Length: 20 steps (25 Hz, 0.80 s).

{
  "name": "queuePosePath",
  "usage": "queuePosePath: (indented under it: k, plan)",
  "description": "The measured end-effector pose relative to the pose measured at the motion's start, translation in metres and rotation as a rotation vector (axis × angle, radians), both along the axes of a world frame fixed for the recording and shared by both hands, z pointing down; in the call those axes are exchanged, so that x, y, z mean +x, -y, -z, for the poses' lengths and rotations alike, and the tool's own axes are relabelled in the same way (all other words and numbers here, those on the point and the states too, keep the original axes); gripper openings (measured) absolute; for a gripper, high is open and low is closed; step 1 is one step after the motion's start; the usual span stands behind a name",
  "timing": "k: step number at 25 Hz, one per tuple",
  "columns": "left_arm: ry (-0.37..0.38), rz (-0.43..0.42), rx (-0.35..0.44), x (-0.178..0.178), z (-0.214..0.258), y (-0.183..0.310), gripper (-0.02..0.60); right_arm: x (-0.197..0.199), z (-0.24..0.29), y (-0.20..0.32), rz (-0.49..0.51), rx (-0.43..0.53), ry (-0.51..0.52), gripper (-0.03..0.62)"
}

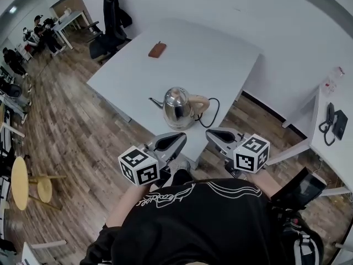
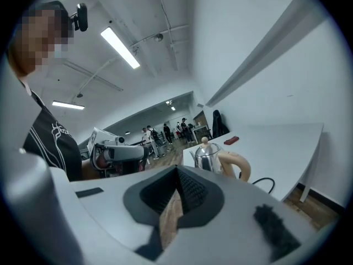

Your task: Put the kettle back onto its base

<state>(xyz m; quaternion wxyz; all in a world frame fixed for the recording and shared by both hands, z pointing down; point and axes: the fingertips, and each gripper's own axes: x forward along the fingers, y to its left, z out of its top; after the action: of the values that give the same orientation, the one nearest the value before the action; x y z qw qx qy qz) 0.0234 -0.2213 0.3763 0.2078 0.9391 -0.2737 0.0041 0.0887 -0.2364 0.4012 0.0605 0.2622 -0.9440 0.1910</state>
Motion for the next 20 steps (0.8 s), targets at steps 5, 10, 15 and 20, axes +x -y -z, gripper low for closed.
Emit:
queuePosePath:
  k: [5,10,15,20]
  plan:
    - [0.049,-0.03,-0.007,0.02,-0.001,-0.017,0.006,0.004,0.008,-0.016,0.013,0.019,-0.014,0.006]
    - [0.056,-0.038,-0.007,0.029,-0.001,-0.024,0.006,0.003,0.008,-0.023,0.009,0.063,-0.051,0.005]
    - [0.08,-0.037,-0.005,0.029,-0.001,-0.027,0.006,0.001,0.008,-0.026,0.017,0.044,-0.04,0.005]
    - [0.102,-0.046,-0.008,0.031,-0.004,-0.028,0.006,0.001,0.009,-0.028,0.022,0.038,-0.006,0.005]
